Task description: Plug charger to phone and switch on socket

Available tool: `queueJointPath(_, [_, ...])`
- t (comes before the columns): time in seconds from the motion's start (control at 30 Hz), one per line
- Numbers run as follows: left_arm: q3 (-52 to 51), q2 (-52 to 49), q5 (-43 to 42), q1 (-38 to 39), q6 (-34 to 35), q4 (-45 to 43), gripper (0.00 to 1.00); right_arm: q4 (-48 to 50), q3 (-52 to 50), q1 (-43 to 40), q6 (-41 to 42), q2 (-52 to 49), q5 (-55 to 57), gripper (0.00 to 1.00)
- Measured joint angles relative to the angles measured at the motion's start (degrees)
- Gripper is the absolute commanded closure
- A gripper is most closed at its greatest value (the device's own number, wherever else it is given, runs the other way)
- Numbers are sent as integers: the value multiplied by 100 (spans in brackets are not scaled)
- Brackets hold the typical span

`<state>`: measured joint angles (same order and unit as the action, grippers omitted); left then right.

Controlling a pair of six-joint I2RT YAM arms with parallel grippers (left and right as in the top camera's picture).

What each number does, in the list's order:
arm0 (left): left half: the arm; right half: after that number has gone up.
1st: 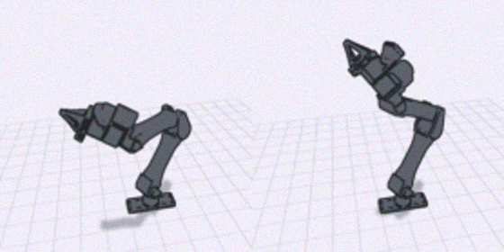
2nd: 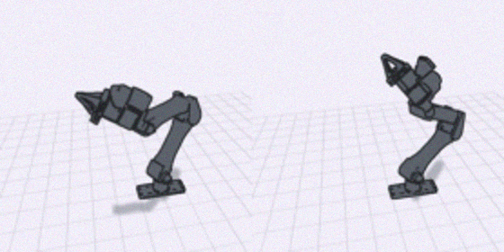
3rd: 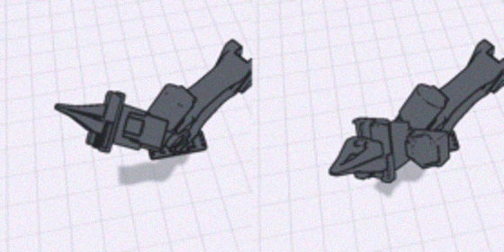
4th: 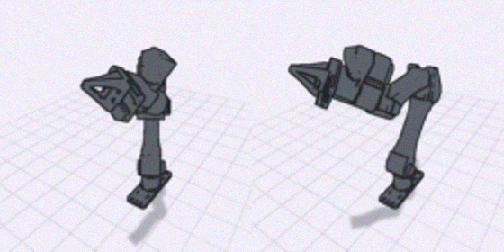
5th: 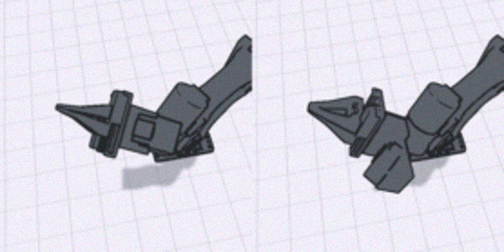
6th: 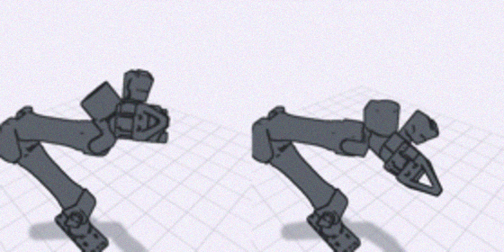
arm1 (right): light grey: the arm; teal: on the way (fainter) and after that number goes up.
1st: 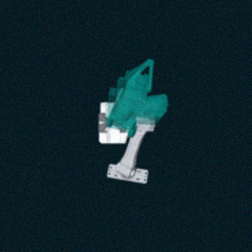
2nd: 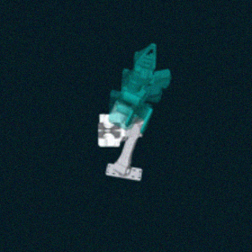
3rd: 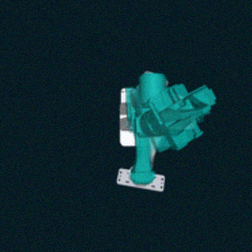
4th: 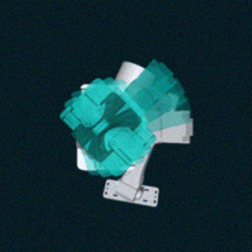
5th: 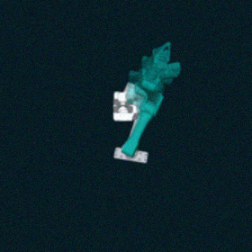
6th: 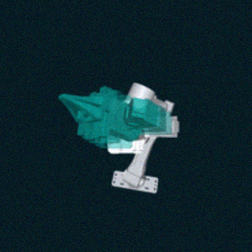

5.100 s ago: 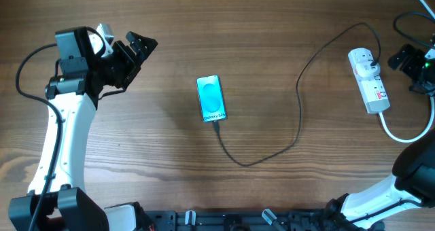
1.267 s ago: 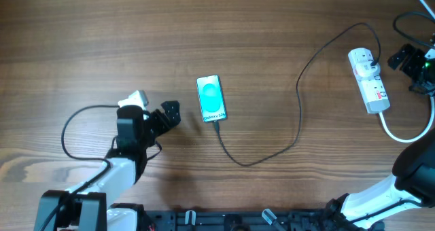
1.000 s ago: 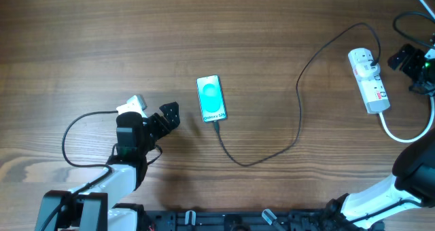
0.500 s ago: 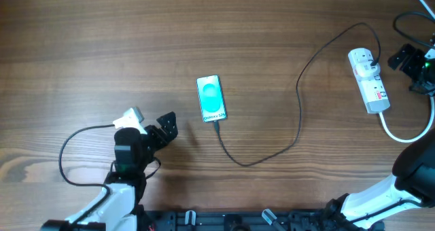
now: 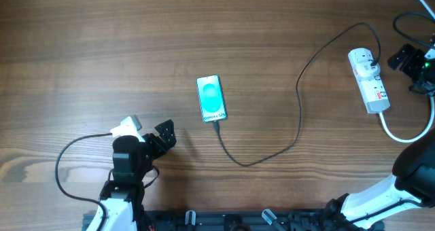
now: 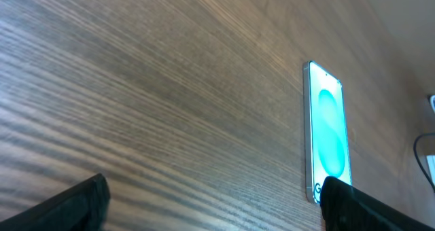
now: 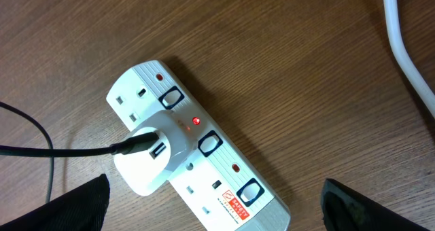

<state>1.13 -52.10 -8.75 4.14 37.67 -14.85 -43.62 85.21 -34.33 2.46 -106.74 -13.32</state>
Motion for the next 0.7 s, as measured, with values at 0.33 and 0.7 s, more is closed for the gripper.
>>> queueJointPath(0.33, [-44,1410,186,0,17,1314,0,-2,0,0,-2,0,0,0])
queueJointPath(0.7, [-44,2568,387,0,13,1886,0,-2,0,0,0,0,0,0])
